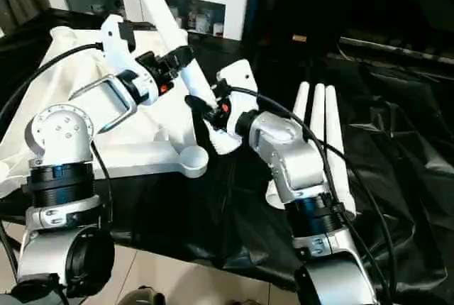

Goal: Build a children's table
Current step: Pick table leg

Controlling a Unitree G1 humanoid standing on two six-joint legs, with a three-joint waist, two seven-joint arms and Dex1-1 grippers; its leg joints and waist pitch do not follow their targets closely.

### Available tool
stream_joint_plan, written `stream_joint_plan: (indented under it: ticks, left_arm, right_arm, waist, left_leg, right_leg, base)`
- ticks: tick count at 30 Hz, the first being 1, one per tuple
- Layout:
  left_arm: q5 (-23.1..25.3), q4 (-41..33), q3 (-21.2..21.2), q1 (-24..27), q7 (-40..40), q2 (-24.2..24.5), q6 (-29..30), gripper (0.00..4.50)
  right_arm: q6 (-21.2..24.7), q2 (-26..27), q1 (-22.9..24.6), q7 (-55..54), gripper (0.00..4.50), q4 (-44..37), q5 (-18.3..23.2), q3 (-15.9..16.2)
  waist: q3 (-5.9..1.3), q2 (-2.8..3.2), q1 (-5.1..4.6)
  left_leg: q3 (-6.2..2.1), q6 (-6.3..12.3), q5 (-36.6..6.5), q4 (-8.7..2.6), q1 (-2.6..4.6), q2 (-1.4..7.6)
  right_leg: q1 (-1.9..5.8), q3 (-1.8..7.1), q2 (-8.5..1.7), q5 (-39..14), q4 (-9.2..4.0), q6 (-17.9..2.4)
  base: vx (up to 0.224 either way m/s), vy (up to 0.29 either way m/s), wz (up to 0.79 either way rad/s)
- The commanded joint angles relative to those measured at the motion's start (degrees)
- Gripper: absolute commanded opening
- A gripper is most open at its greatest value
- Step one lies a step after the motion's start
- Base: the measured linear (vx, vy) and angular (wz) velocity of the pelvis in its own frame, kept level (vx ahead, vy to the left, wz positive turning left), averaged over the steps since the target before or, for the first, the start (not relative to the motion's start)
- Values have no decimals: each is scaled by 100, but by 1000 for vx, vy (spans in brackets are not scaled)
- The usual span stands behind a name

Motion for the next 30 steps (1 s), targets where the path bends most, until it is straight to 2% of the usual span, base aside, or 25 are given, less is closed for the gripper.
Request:
stream_joint_plan:
  ticks: [1, 4, 8, 9, 11, 12, 15, 17, 18, 21, 24, 26, 27, 29, 30]
  left_arm:
    - [-68, -49, -129, 37, -13, -104, 89, 186]
    - [-65, -81, -189, 68, -63, -90, 58, 185]
    - [90, -302, -661, 238, -563, 186, -94, 185]
    - [-32, -389, -747, 285, -856, 252, -47, 241]
    - [-197, -527, -839, 355, -1260, 406, 35, 255]
    - [-267, -574, -860, 386, -1502, 558, 62, 255]
    - [-199, -535, -961, 434, -1852, 858, -18, 278]
    - [-119, -472, -1062, 465, -2032, 1056, -76, 290]
    - [-145, -408, -1086, 474, -2177, 1173, -71, 301]
    - [-316, -313, -963, 432, -2423, 1242, -36, 322]
    - [-941, -198, -412, 239, -2620, 1132, 149, 332]
    - [-1217, -202, -241, 182, -2748, 1097, 223, 332]
    - [-1557, -320, -141, 182, -2958, 1073, 349, 332]
    - [-1711, -380, -147, 200, -3076, 1089, 393, 332]
    - [-1780, -499, -244, 265, -3269, 1143, 370, 332]
  right_arm:
    - [-137, 2, -57, 155, 185, -56, -42, 161]
    - [-151, -2, -43, 184, 185, -65, -20, 182]
    - [-89, 53, -50, 243, 185, -70, 170, 55]
    - [-66, 56, -57, 336, 185, -83, 275, -13]
    - [33, 22, -43, 640, 185, -155, 568, -154]
    - [181, -53, 2, 998, 185, -285, 904, -279]
    - [502, -199, 103, 1552, 184, -533, 1441, -429]
    - [702, -294, 158, 1825, 184, -640, 1697, -488]
    - [837, -368, 201, 2031, 184, -712, 1874, -523]
    - [1039, -461, 253, 2284, 184, -781, 2128, -573]
    - [1174, -575, 285, 2538, 184, -743, 2345, -637]
    - [1295, -614, 292, 2636, 184, -740, 2507, -698]
    - [1474, -670, 313, 2729, 184, -770, 2675, -747]
    - [1566, -708, 325, 2763, 184, -795, 2745, -754]
    - [1631, -752, 342, 2801, 184, -837, 2778, -734]
  waist:
    - [-470, -5, -1]
    - [-472, -8, -1]
    - [-474, -7, -1]
    - [-473, -6, -1]
    - [-473, 11, 3]
    - [-469, 8, -1]
    - [-465, 30, 20]
    - [-464, 27, 30]
    - [-453, 14, 31]
    - [-449, 22, 31]
    - [-459, 34, 27]
    - [-460, 19, 25]
    - [-461, 23, 32]
    - [-458, 22, 43]
    - [-454, 50, 46]
  left_leg:
    - [-153, 12, -715, -466, 112, 384]
    - [-153, 37, -676, -462, 113, 385]
    - [-159, 63, -689, -473, 104, 399]
    - [-150, 57, -666, -467, 107, 389]
    - [-153, 63, -713, -468, 123, 401]
    - [-144, 73, -741, -466, 134, 397]
    - [-149, 146, -732, -465, 147, 406]
    - [-156, 137, -744, -478, 141, 408]
    - [-152, 38, -855, -490, 146, 410]
    - [-153, -53, -902, -493, 140, 405]
    - [-148, -113, -943, -477, 140, 385]
    - [-158, -121, -941, -480, 124, 388]
    - [-151, -86, -934, -468, 143, 383]
    - [-154, -84, -908, -474, 140, 394]
    - [-160, -90, -927, -482, 149, 401]
  right_leg:
    - [336, 301, -407, -794, -388, -1042]
    - [340, 299, -407, -736, -380, -1065]
    - [345, 303, -419, -803, -378, -1060]
    - [334, 300, -409, -788, -380, -1055]
    - [338, 303, -417, -782, -362, -1082]
    - [334, 303, -410, -778, -370, -1096]
    - [324, 303, -399, -701, -361, -1155]
    - [336, 298, -403, -723, -361, -1164]
    - [338, 302, -417, -920, -377, -1143]
    - [339, 304, -432, -1065, -387, -1148]
    - [350, 298, -433, -1108, -390, -1195]
    - [361, 292, -438, -1090, -386, -1230]
    - [355, 295, -442, -1102, -386, -1279]
    - [349, 292, -433, -1104, -386, -1270]
    - [341, 292, -431, -1118, -383, -1273]
  base:
    - [0, 0, 0]
    - [0, 0, 0]
    - [0, 0, 0]
    - [0, 0, 0]
    - [0, 0, 0]
    - [0, 0, 0]
    - [0, 0, 0]
    - [0, 0, 0]
    - [0, 0, 0]
    - [0, 0, 0]
    - [0, 0, 0]
    - [0, 0, 0]
    - [0, 0, 0]
    - [0, 0, 0]
    - [0, 0, 0]
